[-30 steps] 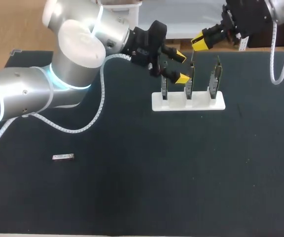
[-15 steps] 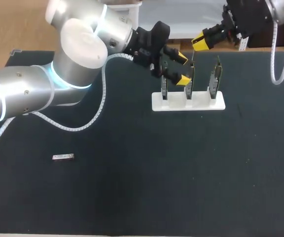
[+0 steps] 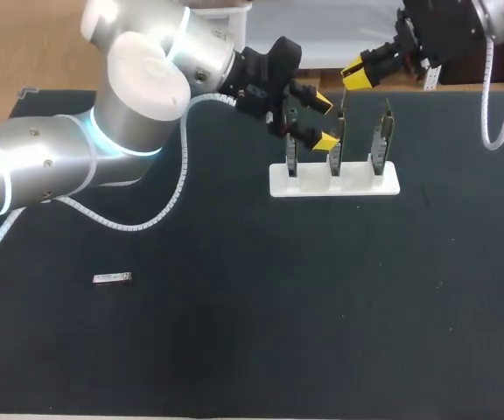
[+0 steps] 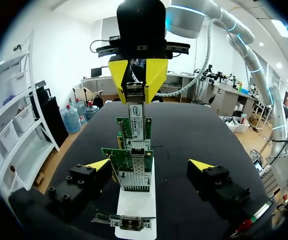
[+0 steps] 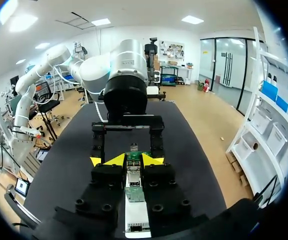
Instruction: Pick up the optical module with the left hand, and insert it into the network port with the right hand.
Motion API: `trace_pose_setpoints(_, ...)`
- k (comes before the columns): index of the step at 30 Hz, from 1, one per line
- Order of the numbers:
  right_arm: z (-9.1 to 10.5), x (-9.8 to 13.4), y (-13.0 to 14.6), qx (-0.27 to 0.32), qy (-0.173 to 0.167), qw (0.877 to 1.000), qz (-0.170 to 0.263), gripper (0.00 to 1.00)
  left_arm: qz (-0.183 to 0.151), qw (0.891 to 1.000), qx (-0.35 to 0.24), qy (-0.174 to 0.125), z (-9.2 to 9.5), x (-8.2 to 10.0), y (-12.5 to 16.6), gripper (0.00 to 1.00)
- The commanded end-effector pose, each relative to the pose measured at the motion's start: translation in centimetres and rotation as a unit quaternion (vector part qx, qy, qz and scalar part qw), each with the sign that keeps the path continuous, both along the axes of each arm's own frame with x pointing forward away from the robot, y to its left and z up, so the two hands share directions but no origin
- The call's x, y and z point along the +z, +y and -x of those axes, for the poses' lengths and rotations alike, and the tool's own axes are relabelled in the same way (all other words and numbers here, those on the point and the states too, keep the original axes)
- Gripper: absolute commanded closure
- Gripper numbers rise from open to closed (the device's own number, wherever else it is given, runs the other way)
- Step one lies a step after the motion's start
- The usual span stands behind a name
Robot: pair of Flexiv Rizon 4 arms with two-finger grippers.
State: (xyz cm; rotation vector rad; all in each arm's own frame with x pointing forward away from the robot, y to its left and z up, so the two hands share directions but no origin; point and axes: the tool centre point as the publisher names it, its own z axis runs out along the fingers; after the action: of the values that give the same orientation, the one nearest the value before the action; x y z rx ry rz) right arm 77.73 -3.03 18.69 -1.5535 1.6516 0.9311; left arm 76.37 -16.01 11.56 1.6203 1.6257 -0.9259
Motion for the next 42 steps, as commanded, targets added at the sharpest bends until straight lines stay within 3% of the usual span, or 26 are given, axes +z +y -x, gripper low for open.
trace_pose_setpoints(1,0.03,-0.04,-0.05,-0.001,0.0,1.0,-0.001,1.0,-0.003,1.0,-0.003,0.001,-0.32,0.03,-0.14,0.0)
trace_pose_setpoints(42,-0.62,-1.02,0.45,0.014,0.001,1.0,0.006,1.0,-0.015,1.0,0.005,0.002,-0.63,-0.09,-0.13,0.0)
